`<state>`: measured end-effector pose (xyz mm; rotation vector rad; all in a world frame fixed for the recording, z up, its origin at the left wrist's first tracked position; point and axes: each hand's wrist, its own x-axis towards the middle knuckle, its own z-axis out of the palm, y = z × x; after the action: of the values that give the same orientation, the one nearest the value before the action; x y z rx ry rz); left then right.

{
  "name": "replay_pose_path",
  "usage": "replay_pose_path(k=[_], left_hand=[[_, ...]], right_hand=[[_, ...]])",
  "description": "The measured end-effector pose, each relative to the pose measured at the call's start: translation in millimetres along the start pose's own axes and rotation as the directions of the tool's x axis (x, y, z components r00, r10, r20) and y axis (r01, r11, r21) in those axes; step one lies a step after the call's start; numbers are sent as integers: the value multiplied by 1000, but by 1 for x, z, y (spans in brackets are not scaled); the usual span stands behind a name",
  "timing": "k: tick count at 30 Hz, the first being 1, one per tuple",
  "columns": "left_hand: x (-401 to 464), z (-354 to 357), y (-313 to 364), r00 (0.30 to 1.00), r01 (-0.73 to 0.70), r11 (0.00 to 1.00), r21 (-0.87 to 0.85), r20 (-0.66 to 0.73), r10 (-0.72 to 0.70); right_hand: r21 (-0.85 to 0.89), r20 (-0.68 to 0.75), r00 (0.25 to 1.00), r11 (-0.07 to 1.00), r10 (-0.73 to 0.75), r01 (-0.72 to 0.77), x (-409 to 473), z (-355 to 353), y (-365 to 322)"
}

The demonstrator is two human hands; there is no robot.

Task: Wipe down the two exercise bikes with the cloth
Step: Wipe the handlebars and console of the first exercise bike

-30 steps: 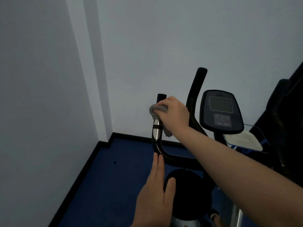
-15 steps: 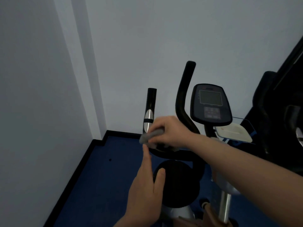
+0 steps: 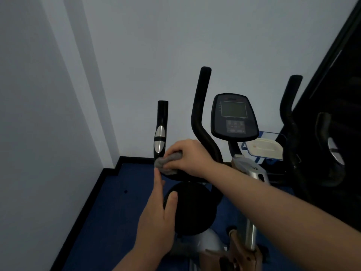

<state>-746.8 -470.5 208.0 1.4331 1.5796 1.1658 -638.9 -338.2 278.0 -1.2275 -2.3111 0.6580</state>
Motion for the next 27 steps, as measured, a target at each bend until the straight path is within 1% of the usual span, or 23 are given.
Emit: replay_pose_path(k=[2,3,5,6,7,8,9,11,13,14,15,17,18,19,21,22,24,25,27], left_hand=[[-1,-4,3,1000,-11,999,50,12,10],[-1,-6,4,999,-32,997,77,21,30],[0,-11,6,995,-100,987,129,39,95],[0,-13,7,992,-124,981,149,49,117],[1,-15,9,990,-137,977,163,63,128],[3,-17,11,988,-145,974,174,76,133],[6,-18,13,987,-152,971,187,83,139],[14,-19,18,983,-178,955,237,76,164],[26,-16,25,977,-211,923,322,82,195],[32,-13,29,973,-231,904,360,92,212],[37,-10,32,970,-244,889,387,104,221],[44,-5,32,968,-247,886,391,131,212],[45,-4,30,969,-241,899,367,138,204],[44,-3,27,971,-234,913,334,135,200],[43,-4,23,970,-238,923,302,119,211],[42,-5,21,969,-244,921,304,118,217],[44,-4,20,968,-246,917,313,122,218],[44,-4,19,969,-241,917,316,121,213],[45,-4,19,969,-242,917,316,121,214]], right_hand=[[100,-54,998,995,17,-12,-4,-1,-2],[205,-115,992,979,43,-18,-8,-8,-2],[444,-279,950,896,139,-1,-15,-31,0],[515,-351,920,857,176,32,-20,-46,4],[536,-409,891,842,196,60,-26,-60,8],[523,-450,868,850,210,65,-31,-72,13],[483,-482,845,875,233,35,-37,-79,20],[319,-515,809,940,282,-125,-48,-77,34],[138,-514,802,952,304,-272,-62,-55,41],[120,-534,788,951,305,-286,-69,-43,41],[145,-568,764,951,307,-274,-78,-32,41],[176,-632,715,954,299,-243,-98,-14,39],[183,-637,711,954,298,-236,-111,-7,38],[209,-619,724,952,305,-223,-125,-1,37],[295,-526,783,935,332,-198,-149,1,30],[307,-470,817,930,334,-204,-155,-4,29],[226,-404,856,942,323,-249,-151,-19,32],[180,-425,850,949,312,-258,-143,-27,32],[120,-520,807,959,281,-257,-124,-33,27]])
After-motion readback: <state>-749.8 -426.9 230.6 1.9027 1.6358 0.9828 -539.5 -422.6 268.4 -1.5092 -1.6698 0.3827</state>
